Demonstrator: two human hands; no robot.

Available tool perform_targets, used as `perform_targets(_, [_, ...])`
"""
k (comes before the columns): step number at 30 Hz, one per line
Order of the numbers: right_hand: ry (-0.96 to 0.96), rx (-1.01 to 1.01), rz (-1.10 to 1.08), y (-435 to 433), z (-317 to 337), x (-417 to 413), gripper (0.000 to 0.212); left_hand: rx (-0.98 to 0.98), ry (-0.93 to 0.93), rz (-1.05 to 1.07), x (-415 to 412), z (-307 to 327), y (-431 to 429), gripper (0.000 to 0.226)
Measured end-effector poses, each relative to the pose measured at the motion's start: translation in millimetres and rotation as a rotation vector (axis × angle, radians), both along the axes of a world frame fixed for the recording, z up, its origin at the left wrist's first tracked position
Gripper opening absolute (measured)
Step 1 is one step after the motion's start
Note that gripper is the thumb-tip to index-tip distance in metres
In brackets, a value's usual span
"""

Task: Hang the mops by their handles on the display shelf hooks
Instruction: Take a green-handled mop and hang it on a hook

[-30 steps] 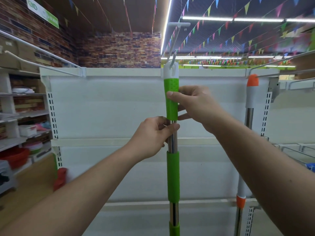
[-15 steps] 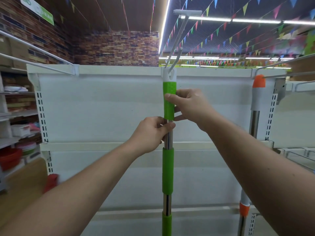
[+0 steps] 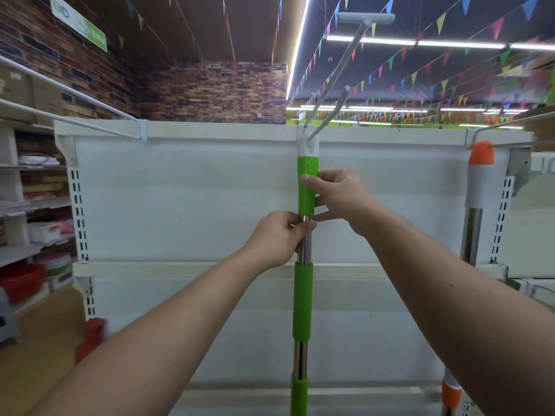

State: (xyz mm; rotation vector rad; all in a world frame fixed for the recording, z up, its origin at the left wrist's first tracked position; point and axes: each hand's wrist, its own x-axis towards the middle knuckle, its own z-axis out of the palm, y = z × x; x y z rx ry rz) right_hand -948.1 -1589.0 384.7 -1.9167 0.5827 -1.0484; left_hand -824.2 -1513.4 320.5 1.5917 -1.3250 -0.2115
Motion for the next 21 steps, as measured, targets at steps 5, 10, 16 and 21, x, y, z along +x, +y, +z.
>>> perform_targets(5, [0.000, -0.003, -0.006, -10, 0, 5, 0.021, 0.000, 0.005, -0.011, 7, 0, -12, 0.024])
perform_targets(10, [-0.030, -0.003, 0.010, -14, -4, 9, 0.023, -0.018, 0.005, 0.002, 10, -4, -17, 0.025])
perform_targets(16, [-0.084, -0.005, 0.008, -14, -9, 12, 0.020, -0.038, 0.004, 0.027, 10, -7, -20, 0.022])
perform_targets(21, [-0.084, 0.003, -0.010, -14, -19, 9, 0.017, -0.055, 0.026, 0.070, 5, -15, -21, 0.021])
